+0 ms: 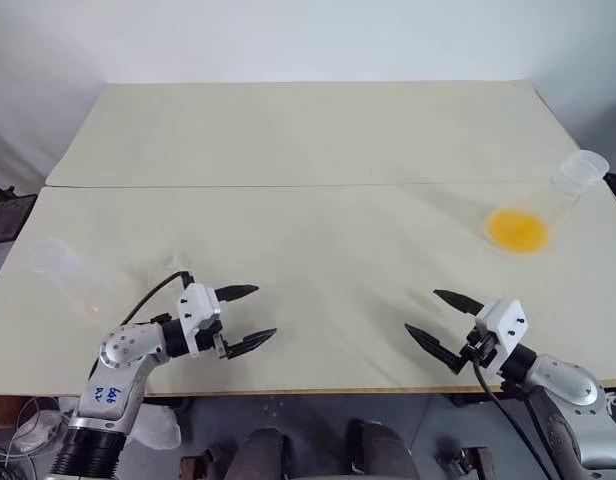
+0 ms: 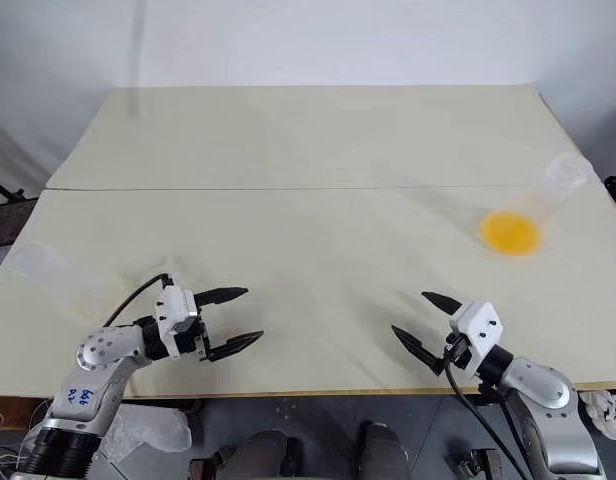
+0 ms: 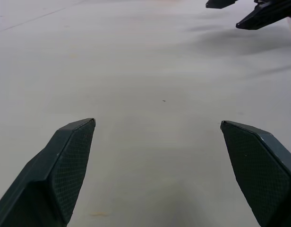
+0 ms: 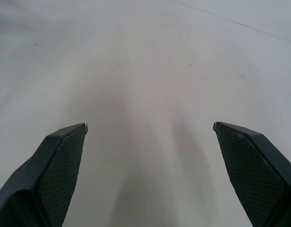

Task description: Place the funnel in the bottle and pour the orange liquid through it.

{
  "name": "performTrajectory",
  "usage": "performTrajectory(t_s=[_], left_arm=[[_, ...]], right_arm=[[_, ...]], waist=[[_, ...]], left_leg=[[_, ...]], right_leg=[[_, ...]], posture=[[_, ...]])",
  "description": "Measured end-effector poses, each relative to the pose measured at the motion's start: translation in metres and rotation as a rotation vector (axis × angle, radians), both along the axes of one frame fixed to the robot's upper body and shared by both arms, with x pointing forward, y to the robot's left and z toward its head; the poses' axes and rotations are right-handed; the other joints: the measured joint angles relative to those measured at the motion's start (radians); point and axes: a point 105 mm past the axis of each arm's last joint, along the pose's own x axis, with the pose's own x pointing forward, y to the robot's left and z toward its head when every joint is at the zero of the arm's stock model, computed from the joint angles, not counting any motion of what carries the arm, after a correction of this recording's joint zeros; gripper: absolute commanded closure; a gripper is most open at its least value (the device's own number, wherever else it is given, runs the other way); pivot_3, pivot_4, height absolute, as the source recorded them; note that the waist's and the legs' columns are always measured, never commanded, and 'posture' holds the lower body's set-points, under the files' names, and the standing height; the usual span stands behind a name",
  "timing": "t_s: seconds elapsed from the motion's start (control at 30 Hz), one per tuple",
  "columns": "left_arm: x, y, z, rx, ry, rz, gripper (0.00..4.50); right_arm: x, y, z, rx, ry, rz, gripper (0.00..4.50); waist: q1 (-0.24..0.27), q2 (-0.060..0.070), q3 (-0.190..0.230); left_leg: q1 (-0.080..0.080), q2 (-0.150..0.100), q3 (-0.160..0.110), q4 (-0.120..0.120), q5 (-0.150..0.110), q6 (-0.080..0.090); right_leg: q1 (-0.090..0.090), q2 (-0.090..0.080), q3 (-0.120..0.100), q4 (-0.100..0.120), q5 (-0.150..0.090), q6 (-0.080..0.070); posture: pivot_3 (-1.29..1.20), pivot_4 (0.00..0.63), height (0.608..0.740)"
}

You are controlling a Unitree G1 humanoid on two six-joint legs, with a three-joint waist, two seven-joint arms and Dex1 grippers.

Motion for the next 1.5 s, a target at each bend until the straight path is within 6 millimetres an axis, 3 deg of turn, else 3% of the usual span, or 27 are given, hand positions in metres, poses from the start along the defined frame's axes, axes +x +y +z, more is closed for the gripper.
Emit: performTrajectory(t_s=[0.3, 0.53, 0.67, 0.93, 1.23, 1.37, 1.5], left_arm=[[0.012, -0.009, 0.01, -0.053, -0.003, 0.052, 0.0], [0.008, -0.012, 0.032, -0.115, -0.055, 0.105, 0.0], [-0.001, 0.015, 0.043, -0.149, -0.084, 0.249, 0.0], [-0.061, 0.089, 0.023, -0.166, 0.005, 0.601, 0.0], [-0.103, 0.167, 0.051, -0.222, -0.13, 0.975, 0.0], [-0.114, 0.184, 0.057, -0.216, -0.154, 1.064, 0.0], [-0.113, 0.197, 0.061, -0.187, -0.16, 1.102, 0.0]], right_arm=[[0.002, 0.001, 0.003, 0.001, -0.012, -0.003, 0.03], [0.012, 0.01, 0.01, 0.002, -0.033, 0.065, 0.03], [0.017, 0.012, 0.007, -0.001, -0.004, 0.108, 0.03], [0.033, 0.02, 0.011, -0.003, 0.01, 0.192, 0.03], [0.04, 0.032, 0.002, 0.02, 0.055, 0.259, 0.03], [0.038, 0.037, 0.0, 0.025, 0.063, 0.277, 0.03], [0.037, 0.037, -0.001, 0.028, 0.064, 0.277, 0.03]], waist=[[-0.001, 0.0, 0.0], [-0.002, -0.001, 0.001], [-0.006, -0.001, 0.001], [-0.011, -0.005, 0.003], [-0.004, -0.006, 0.004], [-0.002, -0.006, 0.004], [-0.001, -0.006, 0.004]], left_leg=[[0.0, 0.0, 0.0, 0.0, 0.0, 0.0], [0.0, 0.0, 0.0, 0.0, 0.0, 0.0], [0.0, 0.001, 0.0, 0.0, 0.0, 0.0], [0.0, 0.001, -0.001, 0.001, 0.0, 0.0], [0.0, 0.001, -0.001, 0.001, -0.002, -0.001], [0.0, 0.001, -0.001, 0.001, -0.003, 0.0], [0.0, 0.001, -0.001, 0.001, -0.003, 0.0]], right_leg=[[0.0, 0.001, 0.0, 0.001, 0.0, 0.0], [0.0, 0.0, 0.001, 0.001, 0.0, 0.0], [0.0, 0.0, 0.001, 0.0, 0.0, 0.0], [0.001, -0.002, 0.001, -0.004, 0.0, 0.0], [-0.001, -0.004, 0.002, -0.004, -0.001, -0.003], [-0.001, -0.003, 0.002, -0.004, -0.001, -0.003], [-0.001, -0.003, 0.002, -0.004, -0.001, -0.003]], posture=[[0.0, 0.15, 0.74], [0.0, 0.15, 0.74], [0.0, 0.15, 0.74], [0.0, 0.15, 0.74], [0.0, 0.15, 0.74], [0.0, 0.15, 0.74], [0.0, 0.15, 0.74]])
